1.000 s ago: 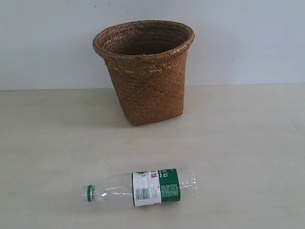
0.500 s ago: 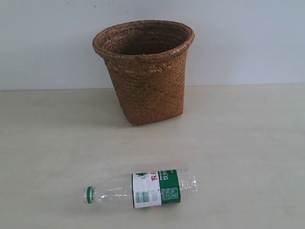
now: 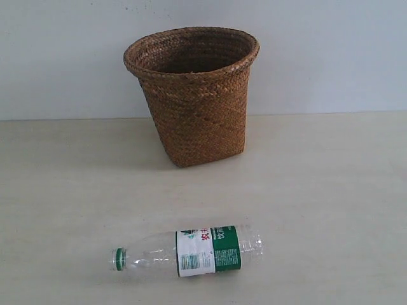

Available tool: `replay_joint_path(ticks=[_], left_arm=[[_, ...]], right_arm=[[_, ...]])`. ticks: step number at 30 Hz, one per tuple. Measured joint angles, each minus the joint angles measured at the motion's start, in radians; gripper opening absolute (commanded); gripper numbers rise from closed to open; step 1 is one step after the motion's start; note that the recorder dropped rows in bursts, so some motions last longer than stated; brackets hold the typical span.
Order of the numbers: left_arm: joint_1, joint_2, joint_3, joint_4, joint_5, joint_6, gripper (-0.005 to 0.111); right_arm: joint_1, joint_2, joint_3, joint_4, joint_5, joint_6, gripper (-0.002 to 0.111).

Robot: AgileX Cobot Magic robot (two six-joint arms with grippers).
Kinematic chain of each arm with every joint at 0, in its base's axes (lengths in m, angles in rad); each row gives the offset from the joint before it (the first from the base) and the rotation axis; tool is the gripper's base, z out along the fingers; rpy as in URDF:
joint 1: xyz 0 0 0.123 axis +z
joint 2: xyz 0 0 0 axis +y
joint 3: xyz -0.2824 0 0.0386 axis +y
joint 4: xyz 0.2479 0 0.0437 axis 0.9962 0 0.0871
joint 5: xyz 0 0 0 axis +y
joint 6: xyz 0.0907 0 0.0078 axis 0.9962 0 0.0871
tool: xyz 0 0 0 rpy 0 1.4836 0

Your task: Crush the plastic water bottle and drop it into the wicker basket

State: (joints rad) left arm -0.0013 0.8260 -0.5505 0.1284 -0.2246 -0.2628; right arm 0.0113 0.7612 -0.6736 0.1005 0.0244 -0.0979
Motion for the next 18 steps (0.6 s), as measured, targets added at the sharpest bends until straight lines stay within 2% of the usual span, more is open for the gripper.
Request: replay_joint_path(ticks=[4, 6, 10, 11, 12, 13, 14, 15, 18], left_arm=[[-0.002, 0.122, -0.095, 0.147, 0.161, -0.002, 0.004], [-0.028, 0.168, -0.129, 0.184, 0.243, 0.018, 0.004], [-0.137, 0.272, -0.216, 0.196, 0.447, 0.202, 0.004], [-0.177, 0.320, -0.263, 0.173, 0.555, 0.302, 0.004], [-0.191, 0.342, -0.282, 0.150, 0.597, 0.353, 0.004], [-0.213, 0.384, -0.325, 0.054, 0.693, 0.513, 0.004], [-0.219, 0.398, -0.339, -0.016, 0.736, 0.590, 0.004], [-0.223, 0.435, -0.371, -0.206, 0.831, 0.851, 0.004], [-0.228, 0.481, -0.390, -0.469, 0.960, 1.190, 0.004]], right_arm=[[0.000, 0.183, -0.115, -0.005, 0.178, -0.112, 0.000], [0.000, 0.254, -0.167, -0.003, 0.257, -0.160, 0.000], [0.076, 0.381, -0.271, 0.066, 0.438, -0.323, 0.000], [0.118, 0.429, -0.310, 0.084, 0.515, -0.371, 0.000], [0.133, 0.447, -0.325, 0.088, 0.543, -0.385, 0.000], [0.169, 0.489, -0.356, 0.099, 0.604, -0.419, 0.000], [0.186, 0.504, -0.365, 0.106, 0.624, -0.437, 0.000], [0.220, 0.544, -0.385, 0.150, 0.670, -0.493, 0.000], [0.285, 0.612, -0.409, 0.267, 0.767, -0.630, 0.000]])
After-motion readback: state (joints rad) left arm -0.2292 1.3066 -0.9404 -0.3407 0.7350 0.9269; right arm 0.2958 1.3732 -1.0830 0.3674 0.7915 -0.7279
